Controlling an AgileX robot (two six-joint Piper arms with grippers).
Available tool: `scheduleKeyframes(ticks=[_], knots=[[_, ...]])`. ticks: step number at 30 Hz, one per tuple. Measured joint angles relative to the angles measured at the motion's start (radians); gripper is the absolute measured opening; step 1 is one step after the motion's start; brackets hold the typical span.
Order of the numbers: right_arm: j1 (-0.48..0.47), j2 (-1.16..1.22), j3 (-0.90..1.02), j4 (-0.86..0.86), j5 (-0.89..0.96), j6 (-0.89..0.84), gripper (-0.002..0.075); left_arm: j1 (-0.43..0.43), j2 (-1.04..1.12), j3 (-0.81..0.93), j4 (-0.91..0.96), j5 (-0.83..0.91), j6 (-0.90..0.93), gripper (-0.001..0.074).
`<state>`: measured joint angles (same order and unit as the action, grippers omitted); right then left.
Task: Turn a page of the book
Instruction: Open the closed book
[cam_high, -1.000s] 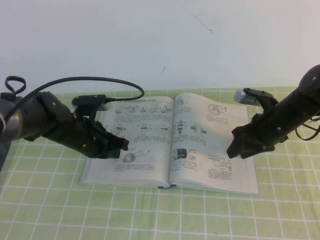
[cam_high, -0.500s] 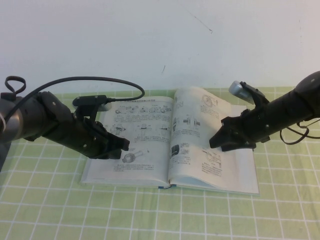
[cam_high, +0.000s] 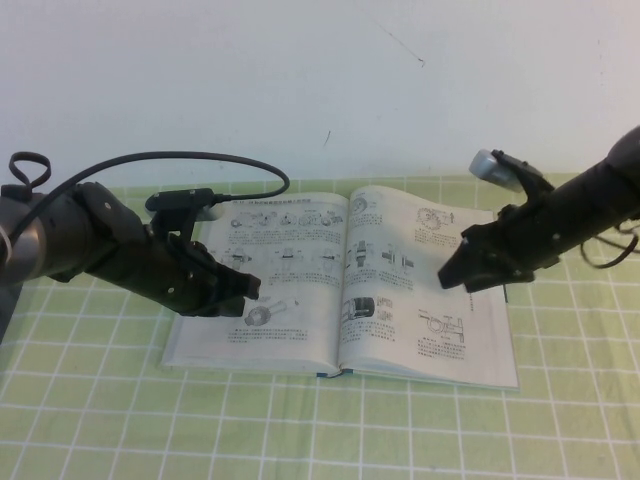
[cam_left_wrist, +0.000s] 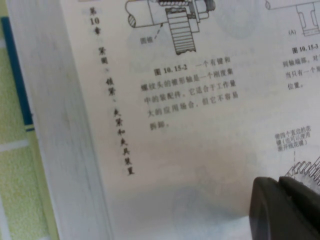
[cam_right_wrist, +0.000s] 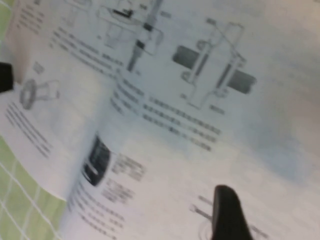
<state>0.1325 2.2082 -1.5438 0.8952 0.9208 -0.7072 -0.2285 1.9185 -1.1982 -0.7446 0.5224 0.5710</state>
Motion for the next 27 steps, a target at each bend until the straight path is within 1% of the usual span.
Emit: scheduleKeyframes(ticks=[3, 5, 12, 20, 23, 27], knots=[[-0.007, -0.01, -0.052, -0.167, 0.051, 0.116, 0.0379, 0.0, 0.0, 0.0, -0.012, 0.0, 0.002, -0.0004], [-0.007, -0.01, -0.066, -0.228, 0.079, 0.156, 0.0379, 0.0, 0.0, 0.0, -0.016, 0.0, 0.006, -0.0004], [-0.002, 0.038, -0.071, -0.255, 0.118, 0.186, 0.0381, 0.0, 0.0, 0.0, -0.016, 0.002, 0.008, -0.0004], [0.019, 0.057, -0.08, -0.192, 0.121, 0.162, 0.0383, 0.0, 0.0, 0.0, -0.016, 0.002, 0.01, -0.0004], [0.02, 0.075, -0.082, -0.131, 0.121, 0.149, 0.0384, 0.0, 0.0, 0.0, -0.016, 0.002, 0.014, -0.0004], [0.021, 0.099, -0.082, 0.008, 0.122, 0.088, 0.0384, 0.0, 0.0, 0.0, -0.018, 0.002, 0.014, -0.0004]])
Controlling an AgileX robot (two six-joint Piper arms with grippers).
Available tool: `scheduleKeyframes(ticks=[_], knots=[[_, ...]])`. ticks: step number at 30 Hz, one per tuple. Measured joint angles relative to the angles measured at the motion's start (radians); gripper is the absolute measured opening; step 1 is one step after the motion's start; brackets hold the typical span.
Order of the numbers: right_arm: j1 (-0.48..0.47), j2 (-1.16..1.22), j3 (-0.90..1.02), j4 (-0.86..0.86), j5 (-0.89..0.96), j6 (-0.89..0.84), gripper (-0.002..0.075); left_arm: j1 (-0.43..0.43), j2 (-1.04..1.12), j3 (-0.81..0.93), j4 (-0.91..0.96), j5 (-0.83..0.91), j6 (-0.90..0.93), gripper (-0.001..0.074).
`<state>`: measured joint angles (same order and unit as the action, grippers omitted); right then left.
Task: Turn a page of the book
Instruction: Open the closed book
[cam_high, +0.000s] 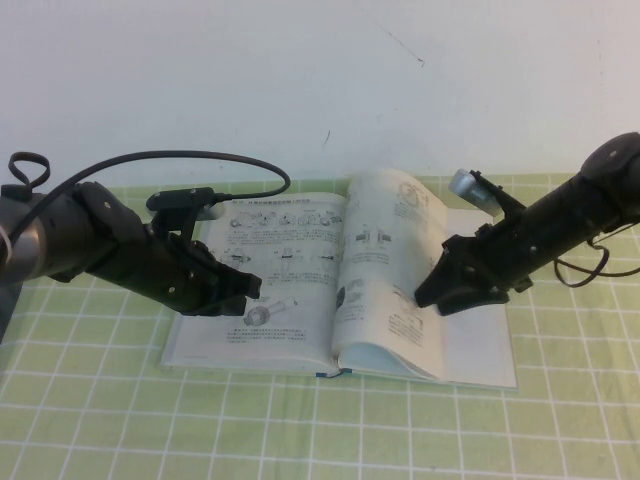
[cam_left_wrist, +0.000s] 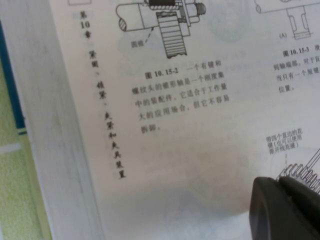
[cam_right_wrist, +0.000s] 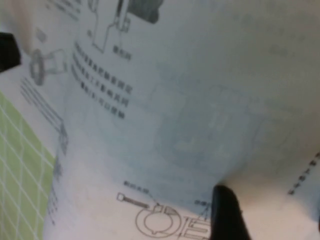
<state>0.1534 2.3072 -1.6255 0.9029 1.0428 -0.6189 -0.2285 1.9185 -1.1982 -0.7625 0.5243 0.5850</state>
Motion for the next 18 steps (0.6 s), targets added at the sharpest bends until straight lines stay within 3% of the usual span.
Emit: scheduleKeyframes(ticks=[11, 18], knots=[[0.008, 0.024, 0.002, 0.354, 0.025, -0.228, 0.0387, 0.0, 0.0, 0.0, 0.0, 0.004, 0.0, -0.0004], [0.009, 0.018, 0.002, 0.31, 0.023, -0.243, 0.0388, 0.0, 0.0, 0.0, 0.0, 0.004, 0.0, -0.0004]])
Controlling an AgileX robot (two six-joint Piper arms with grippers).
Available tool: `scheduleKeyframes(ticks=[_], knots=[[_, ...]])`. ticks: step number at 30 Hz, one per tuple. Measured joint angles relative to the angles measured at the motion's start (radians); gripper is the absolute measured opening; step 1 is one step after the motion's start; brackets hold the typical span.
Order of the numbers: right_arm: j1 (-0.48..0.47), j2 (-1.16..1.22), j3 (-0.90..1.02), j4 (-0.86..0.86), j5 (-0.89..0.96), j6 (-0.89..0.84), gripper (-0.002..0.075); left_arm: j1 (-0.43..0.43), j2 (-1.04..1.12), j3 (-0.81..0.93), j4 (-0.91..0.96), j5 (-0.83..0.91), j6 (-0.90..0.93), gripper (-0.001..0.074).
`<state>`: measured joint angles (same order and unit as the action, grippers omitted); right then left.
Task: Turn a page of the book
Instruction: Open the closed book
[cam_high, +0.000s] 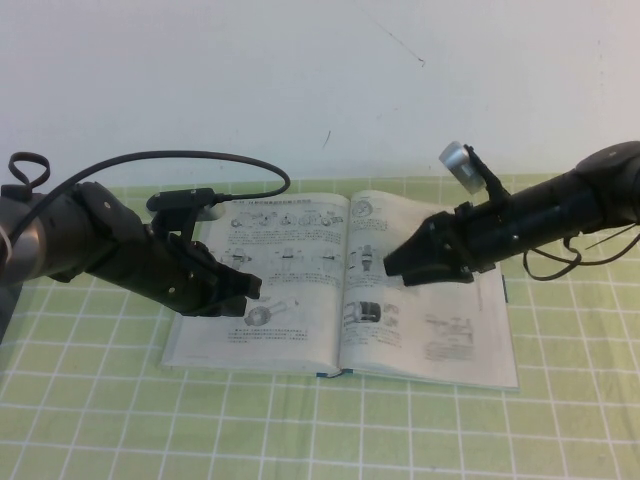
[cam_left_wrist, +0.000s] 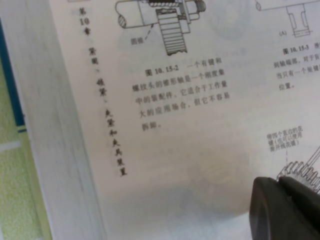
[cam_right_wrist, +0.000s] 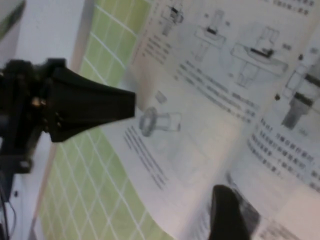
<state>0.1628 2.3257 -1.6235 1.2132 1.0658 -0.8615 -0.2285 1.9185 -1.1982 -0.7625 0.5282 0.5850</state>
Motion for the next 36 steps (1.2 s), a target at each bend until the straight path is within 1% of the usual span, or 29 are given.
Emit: scheduleKeyframes(ticks=[2, 5, 10, 13, 23, 27, 30, 36], knots=[[0.0, -0.008, 0.0, -0.079, -0.01, 0.03, 0.0388, 0.0, 0.0, 0.0, 0.0, 0.0, 0.0, -0.0004], [-0.019, -0.028, -0.021, -0.244, -0.012, 0.117, 0.0388, 0.0, 0.0, 0.0, 0.0, 0.0, 0.0, -0.0004], [-0.038, -0.07, -0.119, -0.573, 0.043, 0.296, 0.0388, 0.0, 0.0, 0.0, 0.0, 0.0, 0.0, -0.0004], [-0.036, -0.082, -0.139, -0.654, 0.067, 0.347, 0.0388, 0.0, 0.0, 0.0, 0.0, 0.0, 0.0, -0.0004], [-0.016, -0.026, -0.139, -0.662, 0.07, 0.373, 0.0388, 0.0, 0.0, 0.0, 0.0, -0.004, 0.0, -0.0004], [-0.018, -0.004, -0.146, -0.635, 0.061, 0.384, 0.0388, 0.0, 0.0, -0.002, 0.0, -0.004, 0.0, -0.0004], [-0.018, 0.007, -0.148, -0.573, 0.053, 0.386, 0.0388, 0.0, 0.0, -0.002, 0.0, -0.006, 0.0, -0.0004], [-0.018, 0.048, -0.15, -0.389, 0.051, 0.321, 0.0388, 0.0, 0.0, -0.002, 0.0, -0.006, 0.0, -0.0004]])
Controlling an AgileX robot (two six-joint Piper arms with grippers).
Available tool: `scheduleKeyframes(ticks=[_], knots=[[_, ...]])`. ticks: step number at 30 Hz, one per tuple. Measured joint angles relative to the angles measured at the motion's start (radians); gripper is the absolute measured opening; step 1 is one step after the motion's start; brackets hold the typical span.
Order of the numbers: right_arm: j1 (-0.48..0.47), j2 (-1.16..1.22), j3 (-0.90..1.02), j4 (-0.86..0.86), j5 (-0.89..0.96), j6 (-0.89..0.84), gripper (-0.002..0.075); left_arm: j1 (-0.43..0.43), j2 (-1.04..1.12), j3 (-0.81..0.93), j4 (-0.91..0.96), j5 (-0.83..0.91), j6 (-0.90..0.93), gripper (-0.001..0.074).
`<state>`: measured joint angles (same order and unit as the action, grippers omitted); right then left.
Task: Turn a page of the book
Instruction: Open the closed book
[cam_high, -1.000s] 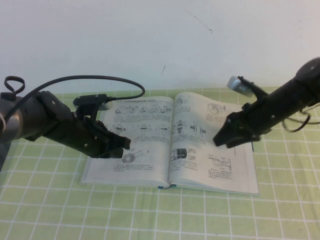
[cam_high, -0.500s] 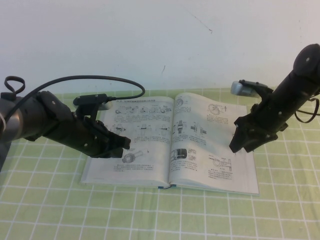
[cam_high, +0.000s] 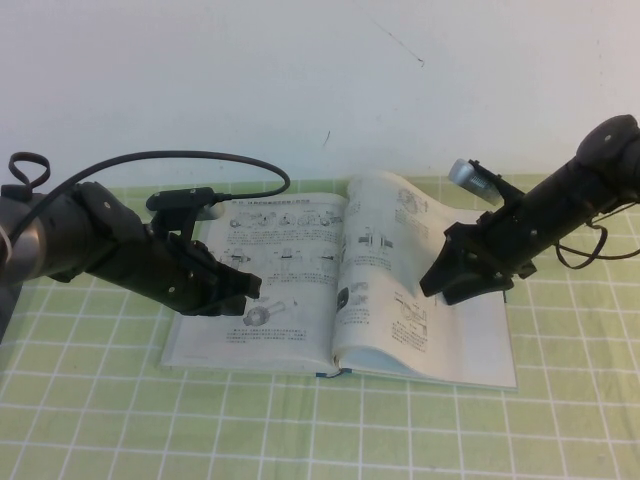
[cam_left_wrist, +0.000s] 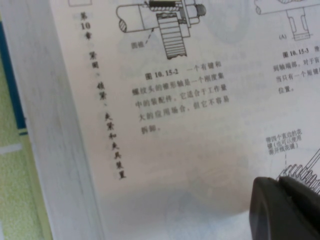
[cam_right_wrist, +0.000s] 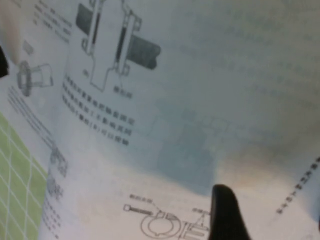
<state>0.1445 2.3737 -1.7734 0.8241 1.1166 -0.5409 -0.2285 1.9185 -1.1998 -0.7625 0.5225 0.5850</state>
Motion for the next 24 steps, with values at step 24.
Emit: scheduleKeyframes(ticks=[24], knots=[[0.031, 0.093, -0.002, 0.326, 0.013, -0.188, 0.0387, 0.0, 0.0, 0.0, -0.002, 0.009, 0.0, -0.0004]])
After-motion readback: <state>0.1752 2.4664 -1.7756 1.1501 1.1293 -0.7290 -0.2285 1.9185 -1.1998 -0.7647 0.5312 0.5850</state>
